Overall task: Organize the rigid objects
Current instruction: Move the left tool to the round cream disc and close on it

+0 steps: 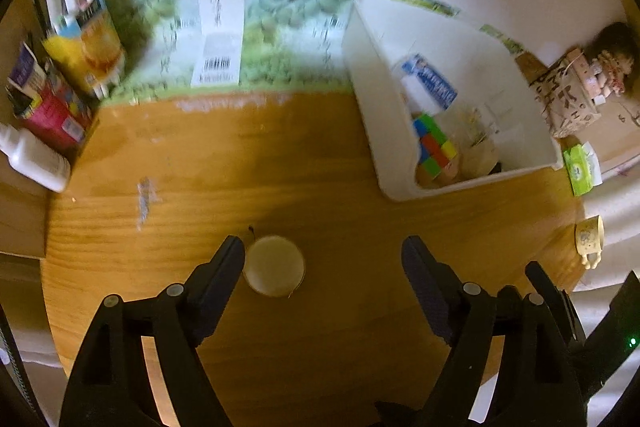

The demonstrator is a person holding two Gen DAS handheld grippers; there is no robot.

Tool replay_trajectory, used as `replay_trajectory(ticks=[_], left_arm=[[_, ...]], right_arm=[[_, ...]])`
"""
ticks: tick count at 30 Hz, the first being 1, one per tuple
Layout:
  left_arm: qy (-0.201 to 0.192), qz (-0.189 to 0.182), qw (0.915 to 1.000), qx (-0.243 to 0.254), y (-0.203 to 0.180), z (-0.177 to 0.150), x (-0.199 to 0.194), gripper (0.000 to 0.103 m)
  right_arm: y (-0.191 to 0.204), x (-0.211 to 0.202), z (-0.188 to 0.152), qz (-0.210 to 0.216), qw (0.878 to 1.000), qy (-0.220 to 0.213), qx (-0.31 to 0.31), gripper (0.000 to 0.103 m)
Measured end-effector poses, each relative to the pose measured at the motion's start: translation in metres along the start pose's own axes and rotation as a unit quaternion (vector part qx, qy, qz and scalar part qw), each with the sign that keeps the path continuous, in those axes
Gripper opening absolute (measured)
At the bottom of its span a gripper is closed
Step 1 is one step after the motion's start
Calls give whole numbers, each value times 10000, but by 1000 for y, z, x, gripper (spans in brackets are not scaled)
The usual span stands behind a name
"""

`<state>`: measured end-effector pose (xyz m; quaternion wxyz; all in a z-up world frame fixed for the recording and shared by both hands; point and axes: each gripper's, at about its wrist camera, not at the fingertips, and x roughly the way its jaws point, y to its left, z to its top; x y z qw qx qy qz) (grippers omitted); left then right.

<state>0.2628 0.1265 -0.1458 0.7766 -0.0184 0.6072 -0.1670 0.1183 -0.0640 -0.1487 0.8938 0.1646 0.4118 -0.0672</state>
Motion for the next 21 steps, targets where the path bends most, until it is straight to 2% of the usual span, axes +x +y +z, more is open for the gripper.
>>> replay_trajectory(ticks=[5,12,16,21], left_arm=[[577,-118,9981,-196,11,-3,24,83],[1247,53,9919,-217,16,-4,56,83],[1501,174,9883,-219,18,-4,71,83],[1898,387,9807,-268,22,-5,90,83]], right_arm=[[-2,1,-6,-123,9998,33,140,86],[-6,1,-15,-287,9992,66,270,86],[-7,1,-19,-383,9987,71,338,86],[-8,1,-20,-473,9980,78,411,86]])
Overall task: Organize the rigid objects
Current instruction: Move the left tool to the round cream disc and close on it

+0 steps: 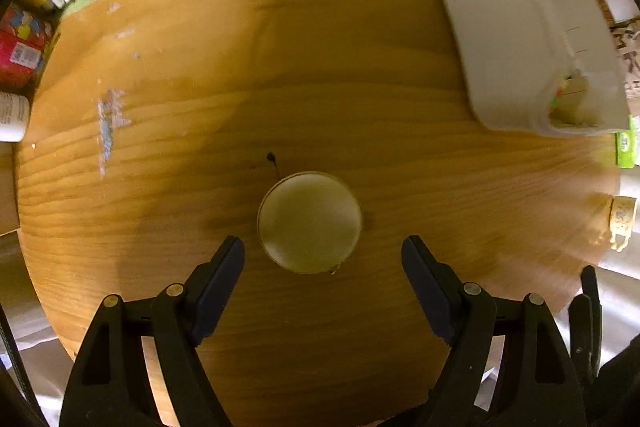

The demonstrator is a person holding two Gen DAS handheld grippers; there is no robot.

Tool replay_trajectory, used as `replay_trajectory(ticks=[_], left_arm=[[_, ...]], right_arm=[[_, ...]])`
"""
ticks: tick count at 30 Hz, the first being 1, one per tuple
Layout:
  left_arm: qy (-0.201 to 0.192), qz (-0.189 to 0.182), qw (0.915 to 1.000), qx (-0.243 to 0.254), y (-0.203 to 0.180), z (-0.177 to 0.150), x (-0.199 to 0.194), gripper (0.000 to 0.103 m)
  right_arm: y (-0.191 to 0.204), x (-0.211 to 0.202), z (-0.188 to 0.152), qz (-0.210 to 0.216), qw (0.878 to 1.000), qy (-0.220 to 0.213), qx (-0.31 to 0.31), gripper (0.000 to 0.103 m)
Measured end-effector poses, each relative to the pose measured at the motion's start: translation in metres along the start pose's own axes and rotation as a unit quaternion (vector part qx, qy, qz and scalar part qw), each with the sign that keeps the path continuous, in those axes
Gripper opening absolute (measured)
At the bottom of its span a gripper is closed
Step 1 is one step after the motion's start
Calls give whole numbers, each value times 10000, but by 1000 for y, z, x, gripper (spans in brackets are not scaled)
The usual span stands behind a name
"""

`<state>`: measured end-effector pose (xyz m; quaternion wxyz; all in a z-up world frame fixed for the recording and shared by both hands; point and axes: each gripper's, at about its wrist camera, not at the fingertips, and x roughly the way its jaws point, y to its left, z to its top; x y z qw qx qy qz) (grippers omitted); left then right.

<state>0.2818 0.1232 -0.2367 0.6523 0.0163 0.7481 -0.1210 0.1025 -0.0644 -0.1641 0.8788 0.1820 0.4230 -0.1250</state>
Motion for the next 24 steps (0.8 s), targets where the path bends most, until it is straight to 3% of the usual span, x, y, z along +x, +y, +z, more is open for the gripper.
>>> replay_trajectory(ticks=[4,10,13,18,24], left_arm=[[154,-30,9998,-91,3,3,9,83],[76,34,10000,-40,-1,5,8,82],[56,115,9999,-6,-3,3,7,77],[36,134,9999,9,-6,0,1,59],[71,98,9999,-14,-4,2,0,59]], right_arm=[[0,-1,1,-55,10000,-11,5,86],[3,0,2,-67,10000,22,-69,86],[4,1,2,-52,9999,35,-111,86],[7,1,2,-30,9998,76,-177,86],[9,-2,0,-44,9995,105,-291,86]])
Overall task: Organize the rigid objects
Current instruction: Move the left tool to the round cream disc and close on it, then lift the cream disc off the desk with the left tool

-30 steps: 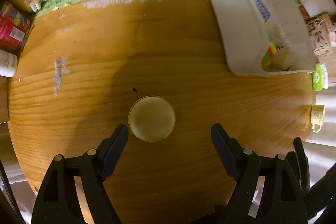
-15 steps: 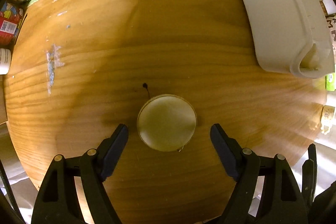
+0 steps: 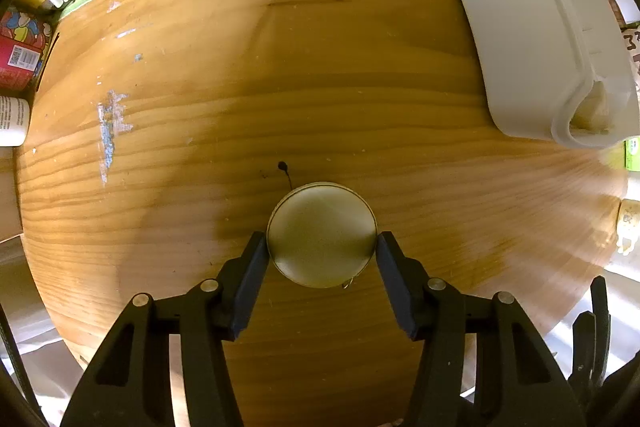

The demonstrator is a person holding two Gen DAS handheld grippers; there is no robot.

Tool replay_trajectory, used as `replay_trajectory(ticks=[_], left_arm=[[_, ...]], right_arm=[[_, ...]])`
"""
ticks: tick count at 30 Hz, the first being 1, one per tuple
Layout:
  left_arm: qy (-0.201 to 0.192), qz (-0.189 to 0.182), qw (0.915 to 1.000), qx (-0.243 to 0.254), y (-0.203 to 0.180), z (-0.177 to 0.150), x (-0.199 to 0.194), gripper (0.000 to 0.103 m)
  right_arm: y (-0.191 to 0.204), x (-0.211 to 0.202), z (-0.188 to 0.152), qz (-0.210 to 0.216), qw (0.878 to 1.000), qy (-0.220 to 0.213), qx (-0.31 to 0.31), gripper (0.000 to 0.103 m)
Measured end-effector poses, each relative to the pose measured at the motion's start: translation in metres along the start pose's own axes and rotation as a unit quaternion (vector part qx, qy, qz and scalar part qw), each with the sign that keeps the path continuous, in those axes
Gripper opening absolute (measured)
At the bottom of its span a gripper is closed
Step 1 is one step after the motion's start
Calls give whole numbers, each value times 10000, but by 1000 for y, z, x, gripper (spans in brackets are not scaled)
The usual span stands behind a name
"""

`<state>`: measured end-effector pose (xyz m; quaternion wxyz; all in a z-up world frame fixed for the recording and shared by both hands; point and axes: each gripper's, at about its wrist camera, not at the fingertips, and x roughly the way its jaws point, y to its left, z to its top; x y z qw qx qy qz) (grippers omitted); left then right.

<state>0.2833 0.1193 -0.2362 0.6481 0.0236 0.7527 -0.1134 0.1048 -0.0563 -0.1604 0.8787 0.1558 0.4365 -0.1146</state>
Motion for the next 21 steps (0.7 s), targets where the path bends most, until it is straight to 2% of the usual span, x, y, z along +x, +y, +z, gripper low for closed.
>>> replay_trajectory(ticks=[10,21], left_arm=[[-133,-21,9999,57,-21,-9,-9,59],[-773,-63,9969,100,-53,-16,-57,59]], right_arm=[[6,-2,-3,80,9986,285,-447,86],[12,-3,-2,384,9878,489,-1431,86]])
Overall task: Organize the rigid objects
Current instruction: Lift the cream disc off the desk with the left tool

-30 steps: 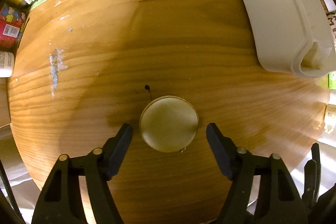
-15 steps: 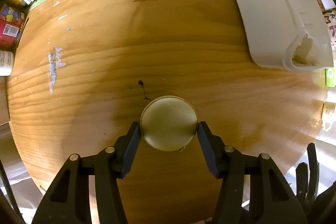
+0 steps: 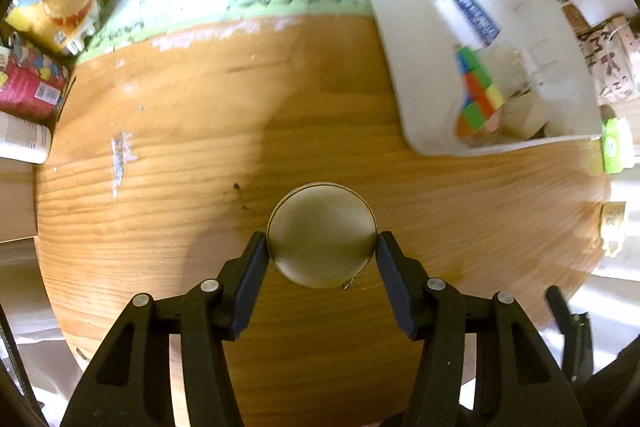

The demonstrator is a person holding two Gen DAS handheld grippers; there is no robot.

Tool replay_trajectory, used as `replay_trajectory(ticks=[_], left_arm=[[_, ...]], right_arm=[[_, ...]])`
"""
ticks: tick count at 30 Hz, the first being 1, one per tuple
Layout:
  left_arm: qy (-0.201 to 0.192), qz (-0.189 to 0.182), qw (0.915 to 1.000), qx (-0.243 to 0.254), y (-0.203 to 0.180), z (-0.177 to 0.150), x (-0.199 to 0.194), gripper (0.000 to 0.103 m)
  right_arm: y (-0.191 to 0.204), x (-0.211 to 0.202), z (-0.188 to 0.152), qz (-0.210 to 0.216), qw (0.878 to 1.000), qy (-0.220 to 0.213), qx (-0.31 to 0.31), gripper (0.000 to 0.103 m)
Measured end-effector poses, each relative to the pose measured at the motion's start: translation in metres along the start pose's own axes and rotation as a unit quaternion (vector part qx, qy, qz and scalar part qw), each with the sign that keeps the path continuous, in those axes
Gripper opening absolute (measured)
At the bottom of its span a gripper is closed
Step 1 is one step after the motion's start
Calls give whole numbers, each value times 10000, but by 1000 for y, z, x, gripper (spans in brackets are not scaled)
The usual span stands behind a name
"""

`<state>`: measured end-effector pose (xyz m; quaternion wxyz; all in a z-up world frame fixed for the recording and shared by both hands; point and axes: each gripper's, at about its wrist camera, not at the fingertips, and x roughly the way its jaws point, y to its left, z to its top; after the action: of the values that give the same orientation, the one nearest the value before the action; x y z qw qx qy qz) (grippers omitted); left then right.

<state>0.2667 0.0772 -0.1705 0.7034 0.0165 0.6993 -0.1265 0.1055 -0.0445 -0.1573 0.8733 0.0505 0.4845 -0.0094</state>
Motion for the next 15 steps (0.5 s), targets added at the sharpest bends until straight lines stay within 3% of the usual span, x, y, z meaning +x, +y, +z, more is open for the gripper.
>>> replay_trajectory(ticks=[15], left_arm=[[-1199,401,9919,145,-67,5,-60,59]], right_arm=[[-61,-11,28,272,9966,-86,-773,86]])
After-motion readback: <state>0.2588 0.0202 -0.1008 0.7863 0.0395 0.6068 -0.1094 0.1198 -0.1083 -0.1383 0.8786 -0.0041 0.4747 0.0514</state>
